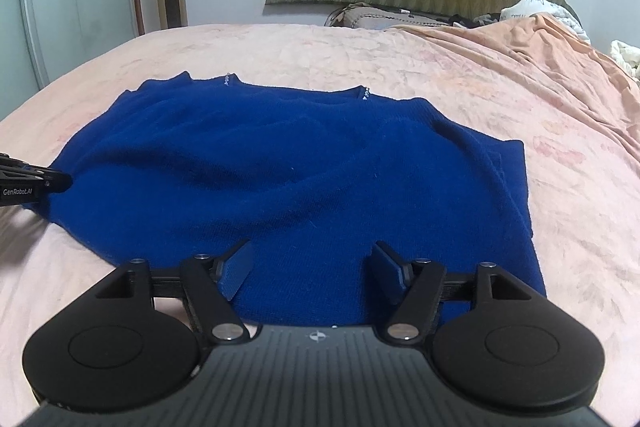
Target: Fold small clothes
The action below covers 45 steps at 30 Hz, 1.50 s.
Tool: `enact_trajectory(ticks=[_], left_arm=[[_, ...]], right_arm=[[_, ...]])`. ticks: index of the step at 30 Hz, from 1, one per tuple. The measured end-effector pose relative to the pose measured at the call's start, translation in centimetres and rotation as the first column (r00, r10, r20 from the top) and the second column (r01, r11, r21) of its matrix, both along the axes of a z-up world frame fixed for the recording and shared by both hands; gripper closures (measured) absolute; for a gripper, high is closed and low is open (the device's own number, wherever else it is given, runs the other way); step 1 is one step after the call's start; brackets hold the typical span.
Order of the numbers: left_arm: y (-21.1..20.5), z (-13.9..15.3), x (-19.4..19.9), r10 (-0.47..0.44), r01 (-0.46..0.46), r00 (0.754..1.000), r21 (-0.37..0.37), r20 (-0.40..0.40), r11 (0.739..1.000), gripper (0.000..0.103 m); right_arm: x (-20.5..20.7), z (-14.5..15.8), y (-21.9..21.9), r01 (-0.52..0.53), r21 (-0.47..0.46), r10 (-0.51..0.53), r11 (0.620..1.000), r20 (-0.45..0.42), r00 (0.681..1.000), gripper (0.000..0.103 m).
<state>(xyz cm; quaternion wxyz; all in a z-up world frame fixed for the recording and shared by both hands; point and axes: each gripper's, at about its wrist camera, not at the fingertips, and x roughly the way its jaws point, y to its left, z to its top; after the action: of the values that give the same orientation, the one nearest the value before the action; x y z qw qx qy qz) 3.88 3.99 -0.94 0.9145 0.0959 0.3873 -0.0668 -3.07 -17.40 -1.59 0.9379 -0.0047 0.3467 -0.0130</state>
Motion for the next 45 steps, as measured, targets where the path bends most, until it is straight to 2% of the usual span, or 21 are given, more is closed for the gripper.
enact_trajectory(ticks=[2,3,4,5,6,8,11,24,33,38,41,45], left_arm=[[0.0,0.0,-0.2,0.001,-0.001,1.000,0.000,0.008,1.000,0.076],[0.1,0.1,-0.3,-0.003,0.003,1.000,-0.004,0.016,1.000,0.057],[0.1,0.2,-0.5,-0.002,0.002,1.000,-0.005,0.026,1.000,0.030],[0.1,0.3,-0.7,0.002,-0.002,0.999,-0.003,0.044,1.000,0.020],[0.1,0.5,-1.0,0.003,-0.003,0.997,-0.001,0.072,1.000,0.014],[-0.2,0.7,-1.3,-0.004,0.002,0.995,0.023,0.099,1.000,0.014],[-0.4,0.7,-1.3,-0.010,0.006,0.995,0.042,0.098,0.999,0.014],[0.1,0.1,-1.0,0.016,-0.016,0.999,0.009,0.037,1.000,0.014],[0.6,-0.1,-0.9,0.024,-0.024,1.000,-0.023,0.004,0.999,0.014],[1.1,1.2,-0.6,-0.004,0.005,0.999,-0.023,0.042,1.000,0.014],[1.5,2.5,0.8,-0.003,0.004,0.997,-0.008,0.081,1.000,0.014],[2.4,3.6,4.0,0.020,-0.015,0.995,-0.054,0.094,0.998,0.014]], right_arm=[[0.0,0.1,0.1,-0.002,0.000,0.002,1.000,0.004,1.000,0.033],[0.0,0.1,0.1,-0.004,0.000,0.004,1.000,0.006,1.000,0.033],[-0.1,0.2,0.3,-0.005,0.000,0.005,1.000,0.008,1.000,0.032],[0.0,0.2,0.3,-0.006,-0.001,0.006,1.000,0.010,1.000,0.032],[0.0,0.3,0.3,-0.007,-0.002,0.008,1.000,0.012,1.000,0.032],[0.0,0.3,0.5,-0.011,-0.004,0.011,1.000,0.012,1.000,0.032],[0.0,0.2,0.6,-0.012,-0.004,0.012,1.000,0.009,1.000,0.032],[-0.1,-0.8,0.7,-0.021,-0.012,0.021,1.000,-0.016,1.000,0.019],[-0.3,-1.0,0.7,-0.023,-0.007,0.022,1.000,-0.021,1.000,0.015],[-0.3,-0.2,0.6,-0.029,0.015,0.029,0.999,-0.001,1.000,0.016],[-0.2,0.9,1.3,-0.051,-0.003,0.051,0.999,0.034,0.998,0.016],[0.4,2.1,3.3,-0.100,-0.054,0.104,0.994,0.068,0.992,0.016]])
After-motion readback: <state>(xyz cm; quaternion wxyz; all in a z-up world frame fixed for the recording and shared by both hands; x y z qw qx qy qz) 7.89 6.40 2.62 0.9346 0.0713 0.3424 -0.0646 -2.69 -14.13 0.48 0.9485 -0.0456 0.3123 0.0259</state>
